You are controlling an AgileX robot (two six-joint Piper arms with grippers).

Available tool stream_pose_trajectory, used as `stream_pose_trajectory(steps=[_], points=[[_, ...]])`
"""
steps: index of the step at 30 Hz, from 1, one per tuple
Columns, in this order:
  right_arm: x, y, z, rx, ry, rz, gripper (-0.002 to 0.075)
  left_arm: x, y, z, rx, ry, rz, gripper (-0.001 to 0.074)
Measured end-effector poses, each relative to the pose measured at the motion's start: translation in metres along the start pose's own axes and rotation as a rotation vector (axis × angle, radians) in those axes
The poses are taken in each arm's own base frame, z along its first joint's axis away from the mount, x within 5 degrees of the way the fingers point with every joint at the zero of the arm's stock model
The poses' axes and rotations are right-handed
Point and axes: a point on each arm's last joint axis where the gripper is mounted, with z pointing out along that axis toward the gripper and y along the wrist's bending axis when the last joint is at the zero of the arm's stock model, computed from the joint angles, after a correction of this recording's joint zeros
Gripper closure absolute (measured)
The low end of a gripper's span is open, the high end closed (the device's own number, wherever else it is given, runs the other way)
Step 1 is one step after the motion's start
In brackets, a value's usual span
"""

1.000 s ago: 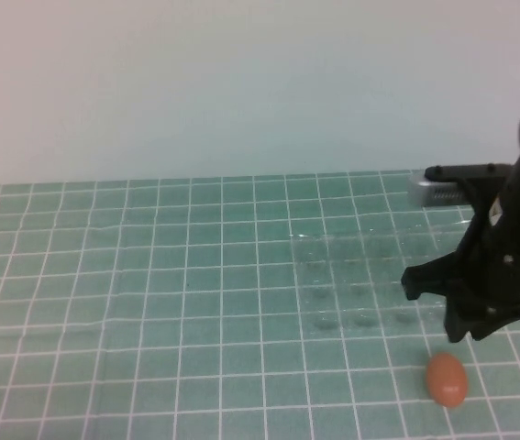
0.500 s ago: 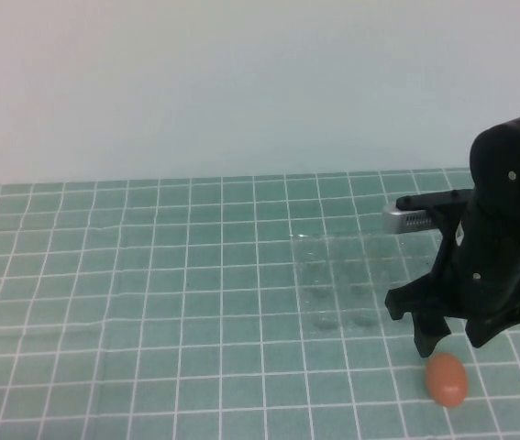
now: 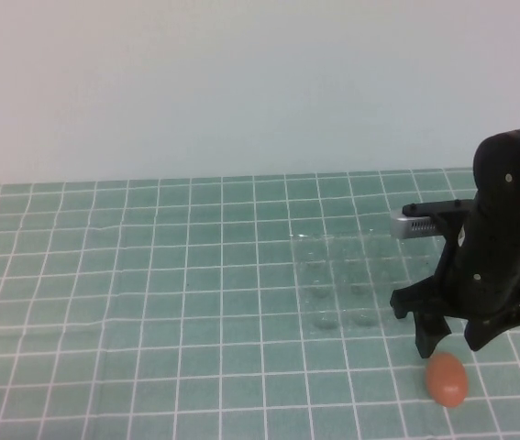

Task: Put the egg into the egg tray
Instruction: Pick up the egg

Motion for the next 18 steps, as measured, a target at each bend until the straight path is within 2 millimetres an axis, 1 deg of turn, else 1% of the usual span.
stream_pose_trajectory(steps=[4,11,18], points=[[-0.001,0.000,0.007,0.005,0.023,-0.003,0.0257,0.000,0.000,0.000,0.000,0.000,0.000,0.0736],[-0.003,0.000,0.027,0.012,0.089,0.004,0.0256,0.000,0.000,0.000,0.000,0.000,0.000,0.0736],[-0.005,0.000,0.038,0.013,0.118,0.010,0.0256,0.000,0.000,0.000,0.000,0.000,0.000,0.0736]])
